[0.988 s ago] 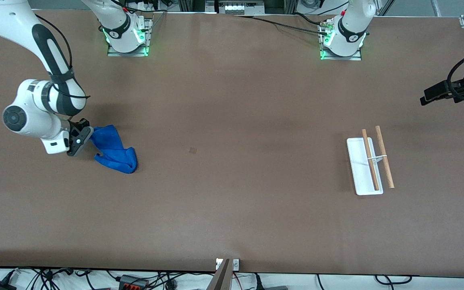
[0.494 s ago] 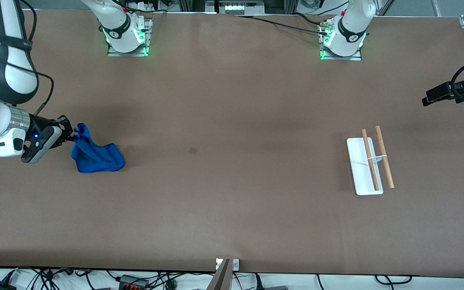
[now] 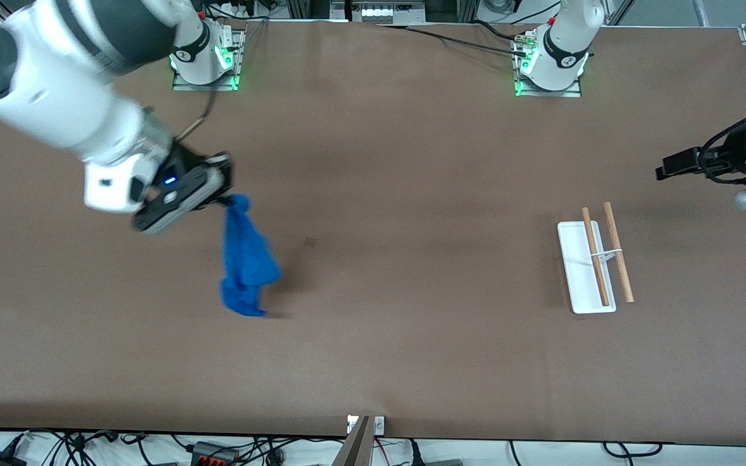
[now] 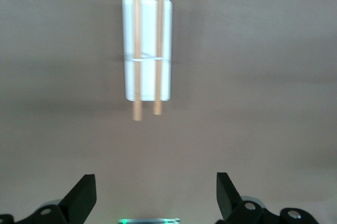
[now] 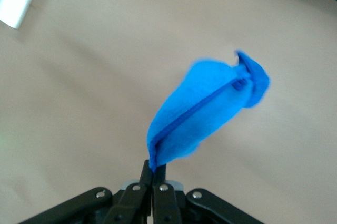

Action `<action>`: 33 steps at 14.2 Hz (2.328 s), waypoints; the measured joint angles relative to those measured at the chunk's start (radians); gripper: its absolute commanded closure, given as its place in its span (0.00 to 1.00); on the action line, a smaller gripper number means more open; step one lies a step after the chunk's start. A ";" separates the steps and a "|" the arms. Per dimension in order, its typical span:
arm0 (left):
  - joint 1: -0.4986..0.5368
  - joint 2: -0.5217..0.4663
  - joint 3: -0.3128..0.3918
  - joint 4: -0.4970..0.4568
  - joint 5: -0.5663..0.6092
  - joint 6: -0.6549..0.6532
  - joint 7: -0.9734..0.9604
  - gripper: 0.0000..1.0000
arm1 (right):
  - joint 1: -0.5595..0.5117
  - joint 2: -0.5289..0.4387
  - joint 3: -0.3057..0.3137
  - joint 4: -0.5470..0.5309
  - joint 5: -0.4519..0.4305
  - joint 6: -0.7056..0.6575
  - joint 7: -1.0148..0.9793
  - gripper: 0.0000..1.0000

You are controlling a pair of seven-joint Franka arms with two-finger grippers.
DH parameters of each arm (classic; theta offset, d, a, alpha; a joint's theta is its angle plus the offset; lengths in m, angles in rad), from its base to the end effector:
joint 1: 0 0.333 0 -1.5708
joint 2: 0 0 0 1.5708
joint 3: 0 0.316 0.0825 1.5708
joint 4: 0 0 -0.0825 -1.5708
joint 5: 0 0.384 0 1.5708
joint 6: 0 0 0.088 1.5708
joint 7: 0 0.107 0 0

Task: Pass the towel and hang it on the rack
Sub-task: 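Lift the towel with the right gripper while the left gripper approaches, then grasp the hanging towel with the left gripper beside the right gripper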

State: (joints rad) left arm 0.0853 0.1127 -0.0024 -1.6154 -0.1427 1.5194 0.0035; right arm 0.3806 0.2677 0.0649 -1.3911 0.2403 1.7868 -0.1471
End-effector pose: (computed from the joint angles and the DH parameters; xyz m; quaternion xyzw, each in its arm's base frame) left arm 0.5731 0.0318 0.5373 0.9911 0.0431 -0.1007 0.0757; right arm 0.5838 0.2951 0.5726 -0.9523 -0.2700 -0.0442 0.1350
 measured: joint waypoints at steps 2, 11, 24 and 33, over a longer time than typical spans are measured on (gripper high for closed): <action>0.000 0.062 0.000 0.002 -0.070 0.000 0.035 0.00 | 0.115 0.016 0.000 0.051 0.000 0.050 0.158 1.00; -0.047 0.214 -0.041 0.012 -0.238 0.076 0.511 0.00 | 0.335 0.108 -0.003 0.081 0.000 0.399 0.584 1.00; -0.065 0.332 -0.188 -0.191 -0.751 0.346 1.549 0.00 | 0.379 0.132 -0.005 0.082 0.000 0.493 0.714 1.00; -0.067 0.333 -0.335 -0.219 -0.847 0.494 1.682 0.01 | 0.381 0.132 -0.005 0.082 0.000 0.493 0.714 1.00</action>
State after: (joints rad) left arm 0.0186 0.4456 -0.3374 -1.8340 -0.9896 2.0131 1.6853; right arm 0.7621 0.4002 0.0600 -1.3093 0.2398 2.2795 0.5665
